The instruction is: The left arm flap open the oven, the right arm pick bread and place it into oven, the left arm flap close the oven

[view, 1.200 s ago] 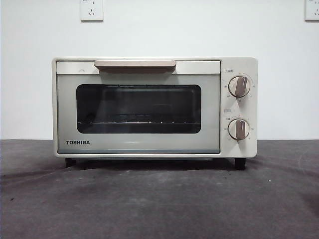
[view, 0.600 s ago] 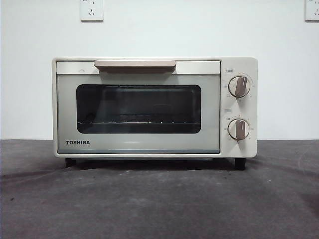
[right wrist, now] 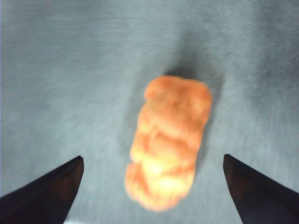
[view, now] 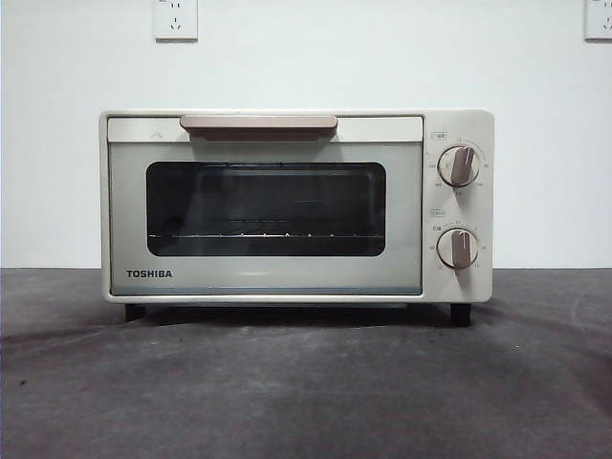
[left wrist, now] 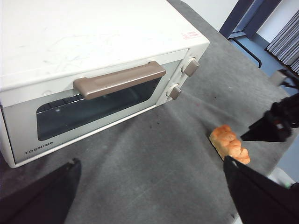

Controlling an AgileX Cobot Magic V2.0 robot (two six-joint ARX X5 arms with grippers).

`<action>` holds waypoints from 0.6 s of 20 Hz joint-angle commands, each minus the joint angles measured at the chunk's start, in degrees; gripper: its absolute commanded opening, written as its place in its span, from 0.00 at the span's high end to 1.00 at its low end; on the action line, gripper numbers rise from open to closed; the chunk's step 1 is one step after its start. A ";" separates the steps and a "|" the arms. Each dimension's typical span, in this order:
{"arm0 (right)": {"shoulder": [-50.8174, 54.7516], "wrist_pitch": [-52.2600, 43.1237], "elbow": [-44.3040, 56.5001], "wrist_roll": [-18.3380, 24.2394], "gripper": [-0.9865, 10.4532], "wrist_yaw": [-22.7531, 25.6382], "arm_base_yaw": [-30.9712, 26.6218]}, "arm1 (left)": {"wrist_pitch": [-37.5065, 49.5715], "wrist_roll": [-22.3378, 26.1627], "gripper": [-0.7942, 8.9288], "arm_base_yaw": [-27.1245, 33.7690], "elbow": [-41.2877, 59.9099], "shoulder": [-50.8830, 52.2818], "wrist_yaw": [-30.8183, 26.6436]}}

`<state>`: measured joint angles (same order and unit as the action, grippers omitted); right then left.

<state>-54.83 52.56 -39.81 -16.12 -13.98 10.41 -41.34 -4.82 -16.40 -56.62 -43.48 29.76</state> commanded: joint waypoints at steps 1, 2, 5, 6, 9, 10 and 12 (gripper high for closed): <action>-4.92 -3.08 0.20 -1.95 0.50 1.99 1.46 | 0.68 0.96 0.41 -0.24 -1.29 -0.33 0.07; -7.06 -3.85 0.17 -1.99 0.50 3.06 2.01 | 0.68 0.96 0.41 -0.24 -1.29 -0.33 0.07; -13.92 -5.62 0.17 -1.92 0.50 3.80 3.08 | 0.68 0.96 0.41 -0.24 -1.29 -0.33 0.07; -15.54 -6.64 0.17 -1.99 0.50 4.04 3.28 | 0.68 0.96 0.41 -0.24 -1.29 -0.33 0.07; -19.54 -9.16 0.17 -2.51 0.57 3.96 3.34 | 0.66 0.94 0.41 -0.24 -1.29 -0.33 0.07; -19.93 -9.60 0.17 -2.51 0.65 3.98 3.34 | 0.66 0.94 0.41 -0.24 -1.29 -0.33 0.07; -19.67 -10.16 0.11 -2.51 0.76 3.93 3.37 | 0.63 0.92 0.41 -0.24 -1.29 -0.33 0.07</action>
<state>-73.97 42.68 -39.48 -18.11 -10.26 13.50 -41.34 -4.82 -16.40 -56.62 -43.48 29.76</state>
